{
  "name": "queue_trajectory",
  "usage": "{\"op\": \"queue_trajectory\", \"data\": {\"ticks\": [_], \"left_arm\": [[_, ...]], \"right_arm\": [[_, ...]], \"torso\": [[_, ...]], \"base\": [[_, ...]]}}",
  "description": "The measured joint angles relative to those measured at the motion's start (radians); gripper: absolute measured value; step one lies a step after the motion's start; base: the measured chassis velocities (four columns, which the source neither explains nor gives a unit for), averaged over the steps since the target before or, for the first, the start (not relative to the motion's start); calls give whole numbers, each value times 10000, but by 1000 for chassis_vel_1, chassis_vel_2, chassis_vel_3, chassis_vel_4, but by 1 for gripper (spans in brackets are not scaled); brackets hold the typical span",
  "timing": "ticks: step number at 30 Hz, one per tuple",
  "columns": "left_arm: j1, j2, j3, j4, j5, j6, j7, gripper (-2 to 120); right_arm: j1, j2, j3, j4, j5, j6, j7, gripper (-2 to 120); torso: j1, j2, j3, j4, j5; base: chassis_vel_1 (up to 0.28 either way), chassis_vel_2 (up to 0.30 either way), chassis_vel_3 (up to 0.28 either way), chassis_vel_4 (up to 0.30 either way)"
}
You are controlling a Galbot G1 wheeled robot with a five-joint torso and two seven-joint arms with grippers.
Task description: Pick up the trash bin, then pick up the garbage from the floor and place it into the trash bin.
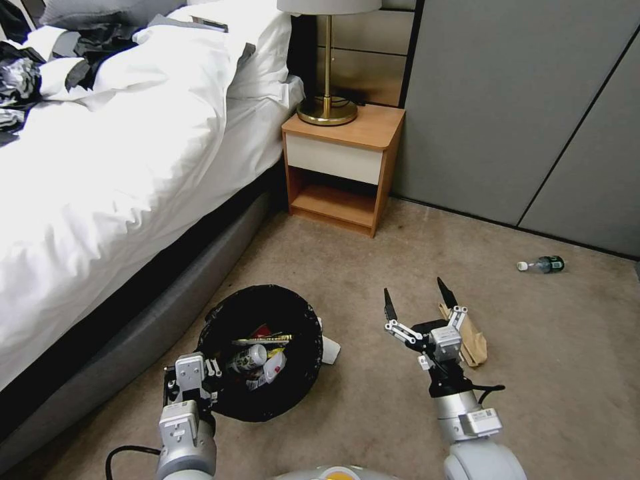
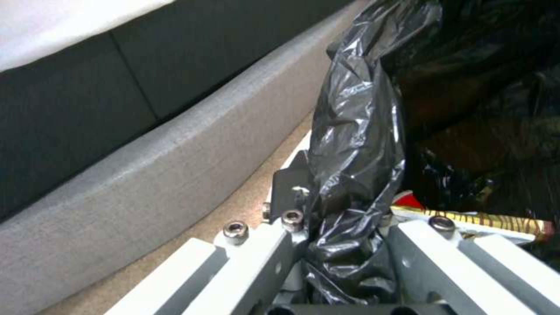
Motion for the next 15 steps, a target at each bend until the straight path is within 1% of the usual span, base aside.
{"op": "queue_trajectory", "data": {"ticks": [4, 7, 15], "left_arm": [[0, 0, 0, 0, 0, 0, 0, 1], [0, 0, 0, 0, 0, 1, 0, 1], [0, 0, 0, 0, 0, 0, 0, 1]], "right_arm": [[87, -3, 76, 79, 49, -71, -12, 100], [124, -23, 135, 141, 159, -99, -17, 100], [230, -7, 182, 316, 412, -107, -22, 100]], "torso": [[0, 0, 0, 0, 0], [0, 0, 0, 0, 0], [1, 0, 0, -1, -1]], "base": [[0, 0, 0, 0], [-53, -34, -55, -52], [-73, -86, -80, -71]]}}
